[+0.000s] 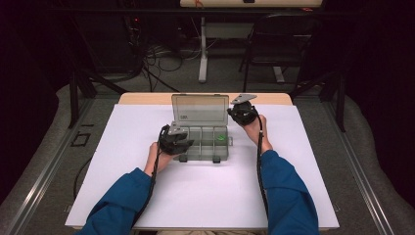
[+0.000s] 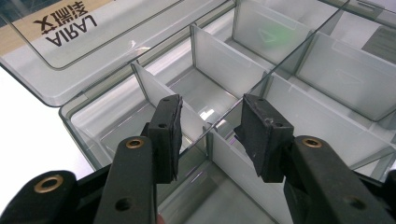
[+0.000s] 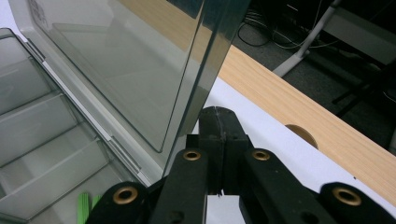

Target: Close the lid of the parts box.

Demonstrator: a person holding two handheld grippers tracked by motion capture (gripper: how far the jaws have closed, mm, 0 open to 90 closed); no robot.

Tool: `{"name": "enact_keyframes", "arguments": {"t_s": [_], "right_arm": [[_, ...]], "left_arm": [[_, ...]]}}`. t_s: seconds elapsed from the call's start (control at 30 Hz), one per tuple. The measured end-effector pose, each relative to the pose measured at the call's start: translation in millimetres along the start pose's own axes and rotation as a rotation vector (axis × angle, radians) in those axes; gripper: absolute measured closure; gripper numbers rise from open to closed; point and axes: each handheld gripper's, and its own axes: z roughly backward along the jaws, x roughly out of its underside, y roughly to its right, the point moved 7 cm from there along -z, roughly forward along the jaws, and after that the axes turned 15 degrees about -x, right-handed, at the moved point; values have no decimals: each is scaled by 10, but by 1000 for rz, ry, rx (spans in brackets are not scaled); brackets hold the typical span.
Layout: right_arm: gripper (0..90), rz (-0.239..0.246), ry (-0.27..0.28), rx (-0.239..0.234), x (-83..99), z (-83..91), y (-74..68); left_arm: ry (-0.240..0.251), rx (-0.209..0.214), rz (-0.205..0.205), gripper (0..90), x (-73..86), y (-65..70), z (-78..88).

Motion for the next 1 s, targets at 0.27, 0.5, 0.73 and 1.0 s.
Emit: {"name": "enact_keyframes", "arguments": {"t_s": [0.27, 0.5, 0.73, 1.0], "right_arm": [[900, 17, 18, -5, -29, 50, -14], [900, 28, 26, -15, -36, 80, -30], [900, 25, 42, -13, -42, 85, -38], [900, 21, 53, -21, -31, 87, -45]], "left_arm": [[0, 1, -6, 585, -1, 1, 0], [5, 4, -17, 571, -4, -4, -2], [18, 1, -37, 513, -15, -9, -4], [99, -15, -12, 217, -130, -109, 80]]}}
